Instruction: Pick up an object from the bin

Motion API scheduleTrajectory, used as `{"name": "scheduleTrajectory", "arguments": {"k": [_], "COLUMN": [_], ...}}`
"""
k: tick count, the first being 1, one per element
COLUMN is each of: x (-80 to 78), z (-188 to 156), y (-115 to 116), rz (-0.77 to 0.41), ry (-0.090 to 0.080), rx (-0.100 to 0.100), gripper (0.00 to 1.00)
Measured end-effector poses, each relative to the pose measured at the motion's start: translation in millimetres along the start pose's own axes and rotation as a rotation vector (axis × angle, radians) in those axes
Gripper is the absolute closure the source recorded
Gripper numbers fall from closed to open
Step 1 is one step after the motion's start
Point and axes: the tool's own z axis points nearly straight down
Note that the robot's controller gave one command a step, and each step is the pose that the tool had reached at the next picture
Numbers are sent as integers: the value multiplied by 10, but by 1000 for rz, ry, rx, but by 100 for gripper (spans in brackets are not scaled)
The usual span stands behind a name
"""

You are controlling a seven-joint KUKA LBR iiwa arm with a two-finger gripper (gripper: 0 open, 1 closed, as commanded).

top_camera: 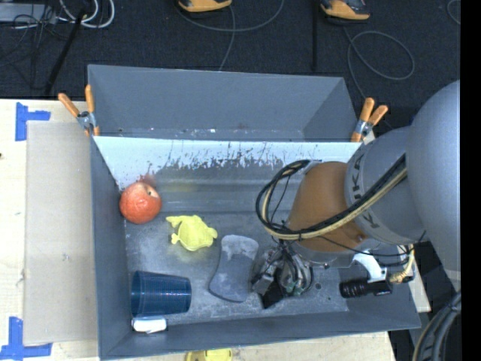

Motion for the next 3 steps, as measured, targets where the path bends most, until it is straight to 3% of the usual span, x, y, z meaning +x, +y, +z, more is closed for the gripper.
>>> {"name": "scheduleTrajectory", "arguments": {"k": [2, 3], "x": [24, 45], "z": [-21, -232], "y": [-19, -32], "rz": [-1, -1], "ry": [9, 18], "rx": [5, 10], "gripper": [100, 100]}}
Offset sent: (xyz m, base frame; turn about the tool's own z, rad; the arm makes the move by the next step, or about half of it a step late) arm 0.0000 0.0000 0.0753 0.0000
